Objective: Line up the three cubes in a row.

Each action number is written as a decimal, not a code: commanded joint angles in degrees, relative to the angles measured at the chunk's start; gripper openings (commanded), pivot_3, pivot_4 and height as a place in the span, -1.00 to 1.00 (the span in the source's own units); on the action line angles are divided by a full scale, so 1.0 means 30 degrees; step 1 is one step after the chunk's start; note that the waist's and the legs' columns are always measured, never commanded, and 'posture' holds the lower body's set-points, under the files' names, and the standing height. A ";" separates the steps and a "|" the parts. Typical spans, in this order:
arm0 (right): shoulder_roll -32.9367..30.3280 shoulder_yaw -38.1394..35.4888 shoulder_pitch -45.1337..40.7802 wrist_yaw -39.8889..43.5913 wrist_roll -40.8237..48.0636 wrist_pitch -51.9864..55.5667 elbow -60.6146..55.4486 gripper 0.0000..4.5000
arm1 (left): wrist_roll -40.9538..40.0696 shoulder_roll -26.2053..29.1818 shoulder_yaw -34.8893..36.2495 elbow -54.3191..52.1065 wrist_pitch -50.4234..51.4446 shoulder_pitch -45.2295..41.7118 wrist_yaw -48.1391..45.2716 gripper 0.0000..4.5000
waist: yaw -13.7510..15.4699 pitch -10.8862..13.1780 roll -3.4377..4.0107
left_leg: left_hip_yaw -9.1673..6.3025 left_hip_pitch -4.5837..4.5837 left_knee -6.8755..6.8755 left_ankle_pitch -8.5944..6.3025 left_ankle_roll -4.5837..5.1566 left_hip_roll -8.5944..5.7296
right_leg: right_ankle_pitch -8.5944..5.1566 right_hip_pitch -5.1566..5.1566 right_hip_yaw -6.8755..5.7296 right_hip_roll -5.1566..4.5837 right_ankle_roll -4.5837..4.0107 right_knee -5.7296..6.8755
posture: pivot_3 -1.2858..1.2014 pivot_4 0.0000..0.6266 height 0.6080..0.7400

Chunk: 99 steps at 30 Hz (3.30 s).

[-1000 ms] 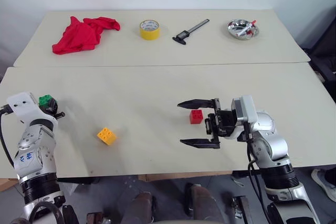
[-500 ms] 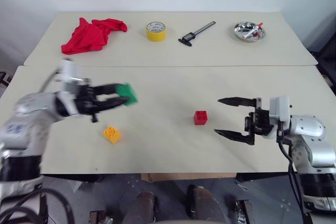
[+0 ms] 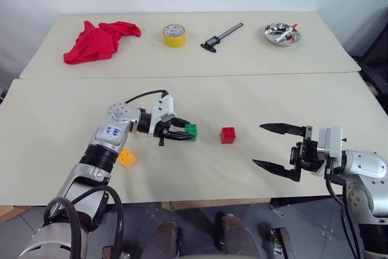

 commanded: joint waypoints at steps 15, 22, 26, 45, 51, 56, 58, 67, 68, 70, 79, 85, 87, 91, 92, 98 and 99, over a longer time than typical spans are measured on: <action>0.0584 0.1472 -0.2088 0.1061 0.0684 0.0026 0.0861 1.00 | -0.4971 0.3923 0.6775 -0.8036 0.2902 0.3245 -0.0939 0.74 | -0.0472 0.0000 0.0001 | -0.0015 0.0005 -0.0020 -0.0010 -0.0022 0.0047 | -0.0001 -0.0016 0.0012 -0.0031 -0.0002 -0.0006 | 0.03 -0.52 1.00; 0.2348 0.3698 -0.4460 0.2100 0.0934 0.0695 0.1641 1.00 | -0.6207 0.5014 1.5225 -0.9140 0.1095 1.1702 0.2618 0.99 | -0.0586 0.0005 0.0004 | -0.0040 0.0018 -0.0016 -0.0020 -0.0045 0.0072 | -0.0013 -0.0007 -0.0007 -0.0098 -0.0025 -0.0006 | 0.03 -0.52 1.00; 0.3429 0.4791 -0.5385 0.2260 0.0697 0.0651 0.1463 1.00 | -0.7201 0.3533 1.8731 -1.1327 0.1471 1.6941 0.4659 0.99 | -0.0513 0.0008 -0.0003 | -0.0062 0.0001 -0.0039 -0.0042 -0.0037 0.0069 | -0.0015 0.0011 0.0000 -0.0124 -0.0030 -0.0073 | 0.03 -0.52 1.00; 0.3775 0.5838 -0.6696 0.4110 0.0331 -0.0105 0.2105 1.00 | -0.6528 0.1259 1.5556 -1.5626 0.1261 2.1635 0.7036 0.99 | -0.0381 -0.0002 -0.0019 | -0.0151 0.0029 -0.0046 -0.0096 -0.0049 0.0051 | -0.0044 0.0063 0.0012 -0.0152 -0.0093 -0.0137 | 0.03 -0.52 1.00; 0.3698 0.5866 -0.6583 0.4012 0.0211 -0.0088 0.2000 1.00 | -0.5888 0.1311 1.3577 -1.4899 0.1155 2.0646 0.7183 0.99 | -0.0442 -0.0002 -0.0020 | -0.0087 0.0029 -0.0091 -0.0096 -0.0046 0.0067 | -0.0044 0.0026 -0.0054 -0.0116 -0.0091 -0.0101 | 0.03 -0.52 1.00; 0.3588 0.5619 -0.6117 0.3425 0.0139 -0.0030 0.1519 1.00 | -0.4790 0.1381 1.2611 -1.4063 0.1128 1.9956 0.8215 0.82 | -0.0302 -0.0002 -0.0020 | -0.0081 0.0028 -0.0084 -0.0096 -0.0043 0.0062 | -0.0044 0.0032 -0.0067 -0.0123 -0.0091 -0.0132 | 0.03 -0.52 1.00; 0.3560 0.5529 -0.5966 0.3201 0.0076 -0.0078 0.1413 1.00 | -0.4965 0.1508 1.2506 -1.3978 0.1028 1.9887 0.7910 0.60 | -0.0311 -0.0002 -0.0020 | -0.0084 0.0028 -0.0084 -0.0095 -0.0042 0.0063 | -0.0044 0.0032 -0.0069 -0.0122 -0.0091 -0.0137 | 0.03 -0.52 1.00; 0.2636 0.4736 -0.5516 0.2621 0.0183 0.0226 0.1417 1.00 | -0.6052 0.4728 1.1304 -1.3075 0.0564 1.6789 0.3154 -0.35 | -0.0260 0.0000 -0.0020 | -0.0101 0.0017 -0.0068 -0.0095 -0.0043 0.0063 | -0.0044 0.0034 -0.0076 -0.0131 -0.0091 -0.0140 | 0.03 -0.52 1.00; 0.2419 0.4569 -0.5374 0.2521 0.0238 0.0371 0.1382 1.00 | -0.5984 0.5521 1.1020 -1.2480 0.0447 1.5704 0.2252 -0.35 | -0.0263 0.0002 -0.0018 | -0.0100 0.0020 -0.0069 -0.0094 -0.0043 0.0056 | -0.0044 0.0035 -0.0075 -0.0134 -0.0091 -0.0134 | 0.03 -0.52 1.00; 0.2003 0.4170 -0.4922 0.2391 0.0242 0.0448 0.1395 1.00 | -0.5864 0.6649 1.0151 -1.0656 0.0175 1.2554 0.0510 -0.35 | -0.0135 0.0003 -0.0017 | -0.0107 0.0017 -0.0065 -0.0091 -0.0037 0.0048 | -0.0044 0.0040 -0.0116 -0.0139 -0.0091 -0.0139 | 0.03 -0.52 1.00; 0.1123 0.3082 -0.3075 0.1630 -0.0245 0.0198 0.1023 1.00 | -0.0883 0.5028 0.4097 0.2820 -0.6661 0.2344 -0.5694 -0.35 | -0.0385 -0.0007 0.0014 | 0.0014 0.0005 -0.0056 -0.0085 0.0008 0.0000 | -0.0034 0.0015 -0.0417 -0.0096 -0.0072 -0.0063 | 0.03 -0.52 1.00; 0.0727 0.2400 -0.1588 0.0858 -0.0171 0.0285 -0.0111 1.00 | -0.0169 0.4081 0.3477 0.7089 -0.8711 0.0194 -0.6026 -0.35 | -0.0265 0.0014 -0.0023 | 0.0006 -0.0032 0.0001 -0.0091 0.0015 0.0040 | -0.0032 -0.0007 -0.0536 -0.0119 -0.0069 -0.0039 | 0.03 -0.52 1.00; 0.0732 0.2345 -0.1234 0.0654 -0.0201 0.0252 -0.0331 1.00 | -0.0071 0.3984 0.3474 0.7773 -0.8744 -0.0023 -0.5903 -0.35 | -0.0252 0.0014 -0.0023 | 0.0005 -0.0030 0.0024 -0.0092 0.0032 0.0015 | -0.0025 0.0012 -0.0532 -0.0145 -0.0056 -0.0028 | 0.03 -0.52 1.00; 0.0758 0.2401 -0.0950 0.0458 -0.0120 0.0338 -0.0413 1.00 | -0.0330 0.4130 0.3452 0.7843 -0.8012 0.0141 -0.6433 -0.03 | -0.0253 0.0013 -0.0023 | -0.0004 -0.0022 0.0039 -0.0091 0.0048 0.0006 | -0.0017 0.0028 -0.0526 -0.0155 -0.0042 -0.0020 | 0.03 -0.52 1.00; 0.0758 0.2452 -0.1008 0.0467 -0.0112 0.0362 -0.0339 1.00 | -0.0330 0.4214 0.3551 0.7823 -0.8276 0.0156 -0.6348 0.10 | -0.0255 0.0014 -0.0024 | -0.0004 -0.0021 0.0039 -0.0092 0.0047 0.0007 | -0.0017 0.0028 -0.0525 -0.0155 -0.0042 -0.0018 | 0.03 -0.52 1.00; 0.0391 0.2188 -0.2509 0.1461 0.0032 0.0159 0.1400 1.00 | -0.2481 0.5735 0.5757 0.3451 -0.5298 0.1733 -0.4734 0.63 | -0.0428 0.0025 -0.0042 | -0.0009 -0.0025 0.0033 -0.0093 0.0044 0.0023 | -0.0017 0.0016 -0.0517 -0.0152 -0.0042 -0.0023 | 0.03 -0.52 1.00; 0.0229 0.1961 -0.2780 0.1680 0.0141 0.0141 0.1746 1.00 | -0.2797 0.6111 0.6174 0.1842 -0.4444 0.2570 -0.4144 0.63 | -0.0453 0.0026 -0.0039 | -0.0010 -0.0024 0.0031 -0.0095 0.0041 0.0033 | -0.0017 0.0012 -0.0510 -0.0152 -0.0042 -0.0026 | 0.03 -0.52 1.00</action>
